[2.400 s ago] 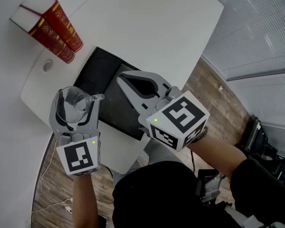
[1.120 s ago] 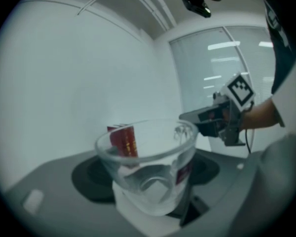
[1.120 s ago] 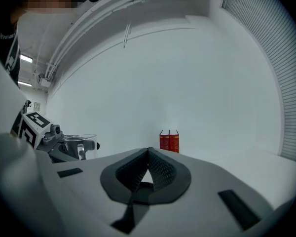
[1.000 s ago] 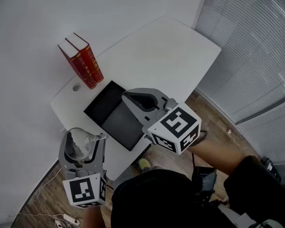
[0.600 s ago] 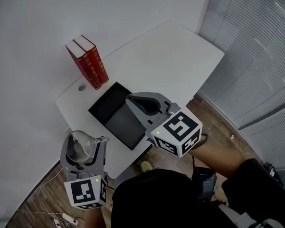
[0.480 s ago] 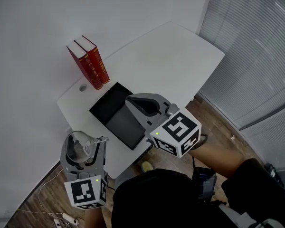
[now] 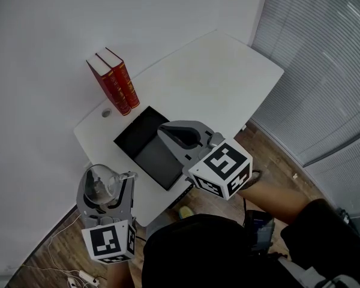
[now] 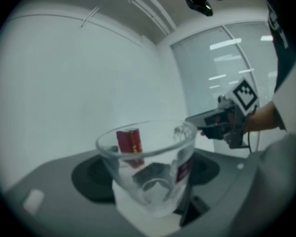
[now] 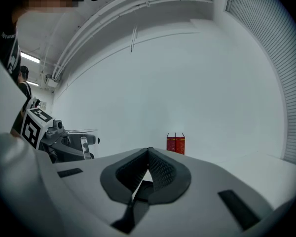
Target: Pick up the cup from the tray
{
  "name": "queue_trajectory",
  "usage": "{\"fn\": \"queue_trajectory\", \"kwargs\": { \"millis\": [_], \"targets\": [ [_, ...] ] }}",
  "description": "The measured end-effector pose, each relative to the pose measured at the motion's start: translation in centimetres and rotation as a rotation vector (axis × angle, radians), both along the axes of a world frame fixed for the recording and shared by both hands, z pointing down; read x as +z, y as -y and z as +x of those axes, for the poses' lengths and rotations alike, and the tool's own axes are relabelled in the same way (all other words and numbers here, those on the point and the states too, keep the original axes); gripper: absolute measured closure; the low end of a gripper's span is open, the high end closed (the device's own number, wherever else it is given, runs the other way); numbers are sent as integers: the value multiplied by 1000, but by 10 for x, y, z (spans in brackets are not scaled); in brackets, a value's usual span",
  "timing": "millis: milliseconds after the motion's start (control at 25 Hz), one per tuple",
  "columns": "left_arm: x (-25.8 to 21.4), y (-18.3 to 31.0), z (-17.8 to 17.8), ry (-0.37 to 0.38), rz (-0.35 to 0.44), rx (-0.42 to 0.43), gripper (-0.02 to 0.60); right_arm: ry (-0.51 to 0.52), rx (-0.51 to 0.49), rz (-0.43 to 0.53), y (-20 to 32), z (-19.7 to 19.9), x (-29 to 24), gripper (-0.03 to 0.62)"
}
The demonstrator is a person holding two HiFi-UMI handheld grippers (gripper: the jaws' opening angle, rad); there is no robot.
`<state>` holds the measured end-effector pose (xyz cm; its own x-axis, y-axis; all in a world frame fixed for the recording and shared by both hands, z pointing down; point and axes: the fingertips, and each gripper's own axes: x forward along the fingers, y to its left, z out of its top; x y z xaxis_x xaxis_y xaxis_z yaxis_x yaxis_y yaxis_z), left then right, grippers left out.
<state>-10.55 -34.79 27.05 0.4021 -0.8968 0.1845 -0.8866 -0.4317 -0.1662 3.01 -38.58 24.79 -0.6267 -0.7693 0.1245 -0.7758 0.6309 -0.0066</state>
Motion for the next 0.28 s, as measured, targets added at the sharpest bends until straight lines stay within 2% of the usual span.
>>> {"fn": "queue_trajectory", "kwargs": {
  "millis": [280],
  "targets": [
    [-2,4,6,-5,3,3,181,-5,-7,-1,4,3,1,582]
  ]
}}
